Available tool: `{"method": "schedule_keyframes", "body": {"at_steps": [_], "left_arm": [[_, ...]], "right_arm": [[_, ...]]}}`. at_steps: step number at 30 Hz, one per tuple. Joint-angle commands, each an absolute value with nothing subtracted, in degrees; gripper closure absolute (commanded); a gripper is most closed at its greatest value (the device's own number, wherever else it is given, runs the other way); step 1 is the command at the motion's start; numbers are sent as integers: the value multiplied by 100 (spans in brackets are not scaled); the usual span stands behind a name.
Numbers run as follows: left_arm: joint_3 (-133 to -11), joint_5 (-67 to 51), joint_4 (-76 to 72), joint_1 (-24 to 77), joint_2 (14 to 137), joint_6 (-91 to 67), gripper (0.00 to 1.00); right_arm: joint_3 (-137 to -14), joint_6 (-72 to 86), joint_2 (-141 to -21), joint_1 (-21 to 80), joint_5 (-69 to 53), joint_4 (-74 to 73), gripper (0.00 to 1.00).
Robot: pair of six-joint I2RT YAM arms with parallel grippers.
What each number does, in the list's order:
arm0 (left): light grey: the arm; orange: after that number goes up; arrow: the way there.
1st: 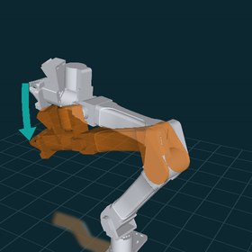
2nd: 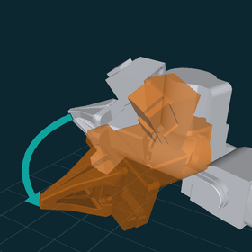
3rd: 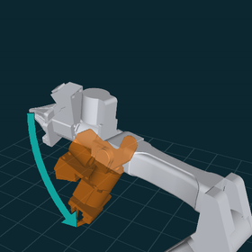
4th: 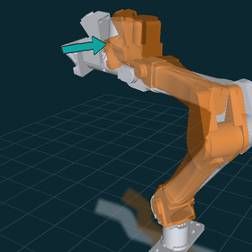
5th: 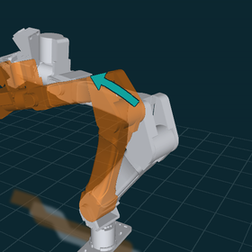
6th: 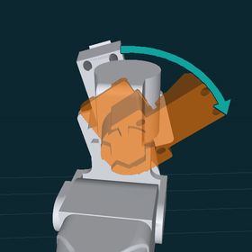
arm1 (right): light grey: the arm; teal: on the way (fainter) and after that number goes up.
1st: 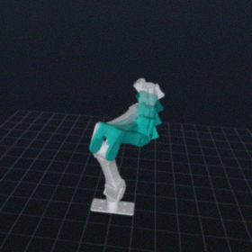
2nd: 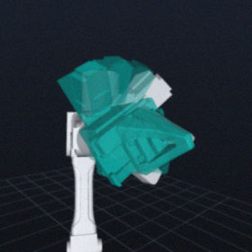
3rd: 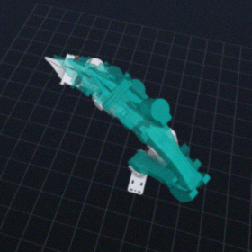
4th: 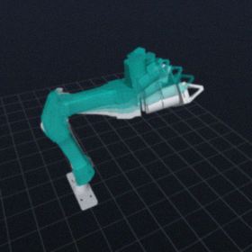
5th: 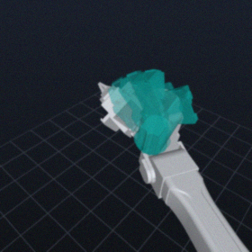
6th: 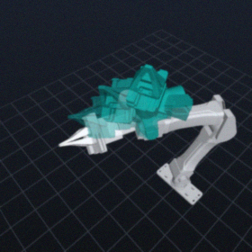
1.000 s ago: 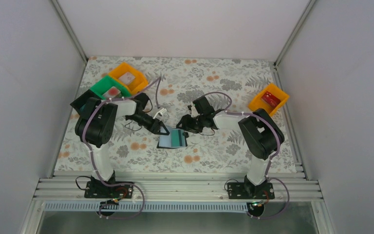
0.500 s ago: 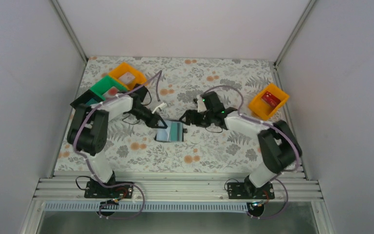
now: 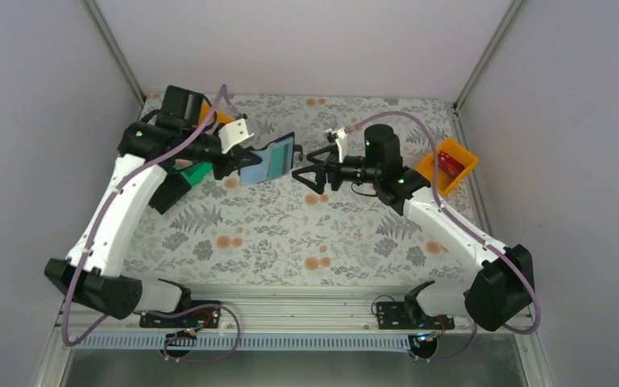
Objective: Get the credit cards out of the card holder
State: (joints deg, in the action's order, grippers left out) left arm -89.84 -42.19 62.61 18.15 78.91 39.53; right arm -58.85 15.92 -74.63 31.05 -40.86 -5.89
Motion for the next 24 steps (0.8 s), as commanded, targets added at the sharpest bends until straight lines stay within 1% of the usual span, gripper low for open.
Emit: {"method": "schedule_keyframes", "body": {"at_steps": [1,4,9,11,12,13,14,15,16,18,19,20,24], "left_arm": [[-9574,-4196,6980,1860,7462,4292,98],[-9805,-4522,7074,1876,7293,4321,98],[-10031,-5030,7339,1876,7139,4617,98],[-10058,-5078,7356,1876,7092,4638,98],[-10067,-5096,7368,1879,7083,4633,98],[-10069,-5097,7373,1880,7076,4628,98],[-10068,-5103,7374,1878,7075,4616,98],[-10064,-5110,7369,1876,7076,4595,98],[-10057,-5114,7347,1880,7073,4563,98],[-10048,-5143,7297,1879,7084,4494,98],[-10038,-5176,7269,1880,7086,4462,98],[-10019,-5184,7224,1880,7081,4412,98],[-9806,-4932,6779,1806,6996,3962,98]], "right_arm": [[-6384,1055,-7389,3207,-4919,-188,1],[-6724,824,-7563,3463,-5082,-319,1],[-6980,569,-7629,3546,-5178,-466,1],[-7038,506,-7589,3542,-5360,-468,4],[-7047,483,-7558,3542,-5446,-454,7],[-7055,465,-7532,3546,-5509,-456,13],[-7076,429,-7508,3550,-5561,-493,25],[-7094,392,-7496,3551,-5608,-544,40],[-7101,369,-7484,3551,-5662,-579,59],[-7114,327,-7476,3566,-5772,-633,84],[-7119,325,-7473,3575,-5800,-647,93],[-7112,326,-7467,3589,-5822,-668,96],[-7008,265,-7307,3599,-5872,-697,96]]}}
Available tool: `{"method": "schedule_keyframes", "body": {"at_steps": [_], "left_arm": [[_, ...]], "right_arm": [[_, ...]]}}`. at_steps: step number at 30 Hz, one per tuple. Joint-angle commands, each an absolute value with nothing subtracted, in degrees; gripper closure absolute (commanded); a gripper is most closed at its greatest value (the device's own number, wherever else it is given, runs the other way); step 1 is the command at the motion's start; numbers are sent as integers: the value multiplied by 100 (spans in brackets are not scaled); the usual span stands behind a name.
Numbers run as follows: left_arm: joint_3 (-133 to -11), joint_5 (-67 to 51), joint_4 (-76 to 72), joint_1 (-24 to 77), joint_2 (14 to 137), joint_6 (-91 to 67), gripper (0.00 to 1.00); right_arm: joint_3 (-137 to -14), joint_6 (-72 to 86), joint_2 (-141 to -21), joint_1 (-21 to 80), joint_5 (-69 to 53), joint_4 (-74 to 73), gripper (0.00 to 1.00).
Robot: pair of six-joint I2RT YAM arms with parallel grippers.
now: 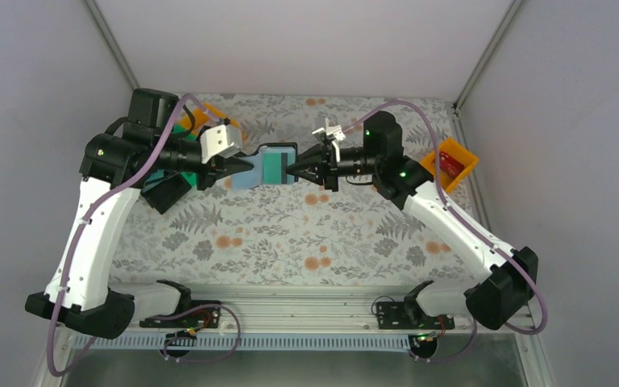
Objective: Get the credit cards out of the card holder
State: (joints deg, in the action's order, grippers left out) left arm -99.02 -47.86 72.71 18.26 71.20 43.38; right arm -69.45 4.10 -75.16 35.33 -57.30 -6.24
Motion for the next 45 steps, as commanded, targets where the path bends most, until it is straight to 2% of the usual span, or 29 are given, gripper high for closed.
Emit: {"method": "schedule_keyframes", "body": {"at_steps": [1,2,3,5,6,9,11,14,17,22,25,27,33,39,45], "left_arm": [[-9737,-4691,6642,1764,6981,3816,98],[-9680,-4494,6506,1721,6971,3662,97],[-9624,-4262,6308,1679,6958,3506,86],[-9495,-3681,6015,1588,6942,3179,55],[-9428,-3388,5879,1528,6926,2985,47],[-9269,-2835,5561,1275,6892,2760,45],[-9254,-3007,5447,1172,6812,2770,41],[-9489,-3594,5636,1152,6802,2997,34],[-9545,-4464,5947,1152,6813,3285,33],[-8887,-5960,5789,1168,6934,2971,46],[-8554,-5934,5358,1184,7084,2449,56],[-8379,-6012,5174,1215,7182,2185,58],[-8361,-6665,5054,1361,7340,1929,58],[-8184,-5876,4992,1354,7368,1850,59],[-8108,-5854,4991,1319,7217,1906,60]], "right_arm": [[-6968,286,-7259,3593,-5794,-700,96],[-6950,316,-7226,3587,-5668,-728,96],[-6944,353,-7207,3592,-5560,-762,96],[-6943,501,-7213,3580,-5239,-874,96],[-6943,610,-7221,3565,-5018,-938,96],[-6960,1132,-7314,3517,-3972,-1188,96],[-7161,1539,-7526,3508,-2648,-1740,96],[-7510,2042,-7866,3507,-1705,-2427,96],[-7595,2211,-8008,3519,-1924,-2393,96],[-7664,2150,-8028,3648,-2427,-2022,96],[-7615,2033,-7945,3703,-2986,-1647,96],[-7528,1982,-7891,3745,-3327,-1394,96],[-7561,1719,-7887,3920,-3685,-1216,96],[-7543,1530,-7743,3997,-4073,-980,96],[-7470,1349,-7526,3997,-4206,-933,96]]}}
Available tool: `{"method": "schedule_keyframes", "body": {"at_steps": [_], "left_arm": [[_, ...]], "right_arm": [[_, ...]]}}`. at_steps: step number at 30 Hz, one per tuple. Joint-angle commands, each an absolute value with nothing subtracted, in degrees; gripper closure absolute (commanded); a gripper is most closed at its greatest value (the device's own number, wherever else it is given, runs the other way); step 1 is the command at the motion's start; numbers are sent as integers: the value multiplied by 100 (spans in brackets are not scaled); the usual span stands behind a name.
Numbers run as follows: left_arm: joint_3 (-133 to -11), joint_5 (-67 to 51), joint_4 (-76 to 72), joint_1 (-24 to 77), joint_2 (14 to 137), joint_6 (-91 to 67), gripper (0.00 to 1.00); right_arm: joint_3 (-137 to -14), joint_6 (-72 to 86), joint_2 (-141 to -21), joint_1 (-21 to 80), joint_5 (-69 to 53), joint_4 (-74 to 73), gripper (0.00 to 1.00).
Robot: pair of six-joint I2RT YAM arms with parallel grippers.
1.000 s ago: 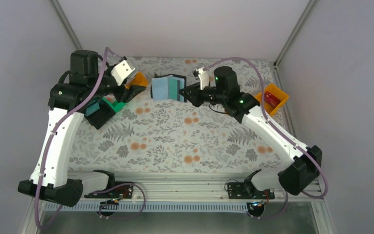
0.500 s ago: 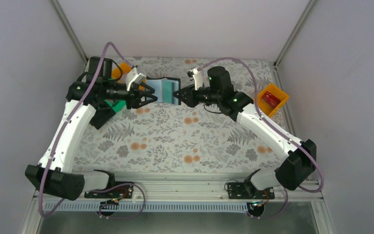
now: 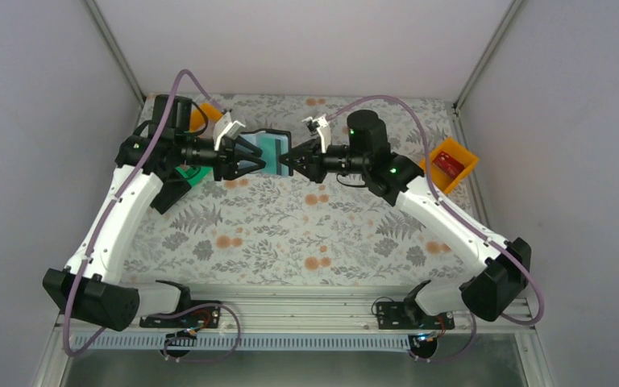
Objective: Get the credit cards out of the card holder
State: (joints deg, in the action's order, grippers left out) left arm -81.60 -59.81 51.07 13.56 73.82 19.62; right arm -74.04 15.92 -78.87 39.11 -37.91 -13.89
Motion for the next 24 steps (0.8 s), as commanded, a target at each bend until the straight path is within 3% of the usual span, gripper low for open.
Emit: {"method": "schedule_keyframes", "body": {"at_steps": [1,12,21,24], "left_arm": [[-8104,-5841,4999,1318,7214,1914,60],[-8115,-6007,4957,1408,7282,1951,61],[-8487,-7019,5168,1536,7437,2192,78],[-8686,-7472,5420,1530,7478,2406,80]], "right_arm": [[-7454,1332,-7490,3999,-4257,-897,96],[-7273,1315,-7432,4078,-4998,-371,96],[-7333,1254,-7705,4175,-4912,-336,96],[-7294,1169,-7676,4175,-4865,-329,96]]}}
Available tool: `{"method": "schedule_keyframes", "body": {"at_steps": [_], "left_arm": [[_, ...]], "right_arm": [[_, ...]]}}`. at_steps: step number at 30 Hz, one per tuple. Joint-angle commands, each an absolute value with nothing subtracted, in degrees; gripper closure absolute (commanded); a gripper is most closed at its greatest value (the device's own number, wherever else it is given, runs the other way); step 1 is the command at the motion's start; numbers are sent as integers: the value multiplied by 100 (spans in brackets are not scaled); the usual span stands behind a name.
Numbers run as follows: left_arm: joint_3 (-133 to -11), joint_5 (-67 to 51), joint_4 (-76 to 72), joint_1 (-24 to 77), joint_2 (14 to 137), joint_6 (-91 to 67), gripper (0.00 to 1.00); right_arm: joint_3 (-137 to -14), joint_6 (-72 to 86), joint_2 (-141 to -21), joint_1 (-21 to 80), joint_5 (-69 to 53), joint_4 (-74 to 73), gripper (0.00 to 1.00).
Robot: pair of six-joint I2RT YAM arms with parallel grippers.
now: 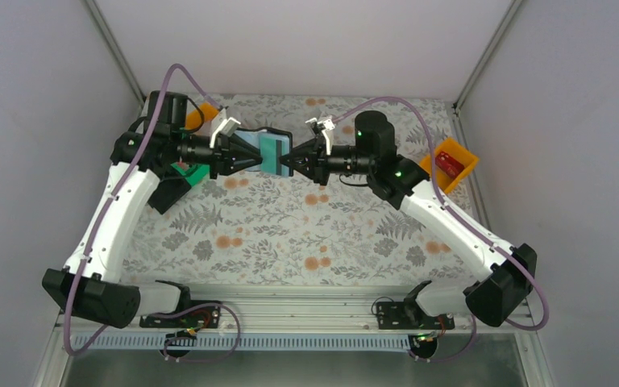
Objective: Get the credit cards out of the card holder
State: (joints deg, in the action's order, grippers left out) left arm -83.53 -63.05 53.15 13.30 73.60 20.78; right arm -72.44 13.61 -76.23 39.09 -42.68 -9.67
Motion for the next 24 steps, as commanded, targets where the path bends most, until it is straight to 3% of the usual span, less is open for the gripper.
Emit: {"method": "schedule_keyframes", "body": {"at_steps": [1,5,8,14,24], "left_arm": [[-8745,-7617,5501,1530,7479,2496,80],[-8940,-8333,5735,1481,7475,2788,78],[-9083,-8433,5722,1491,7509,2784,71],[-9438,-8011,5207,1492,7532,2259,61],[-9304,-6603,4800,1488,7528,1895,56]], "right_arm": [[-7277,1148,-7669,4175,-4902,-307,96],[-7207,1073,-7594,4173,-5086,-171,96],[-7253,1050,-7598,4170,-5240,-128,96],[-7329,997,-7629,4187,-5510,-128,96],[-7269,793,-7434,4263,-5602,-207,96]]}}
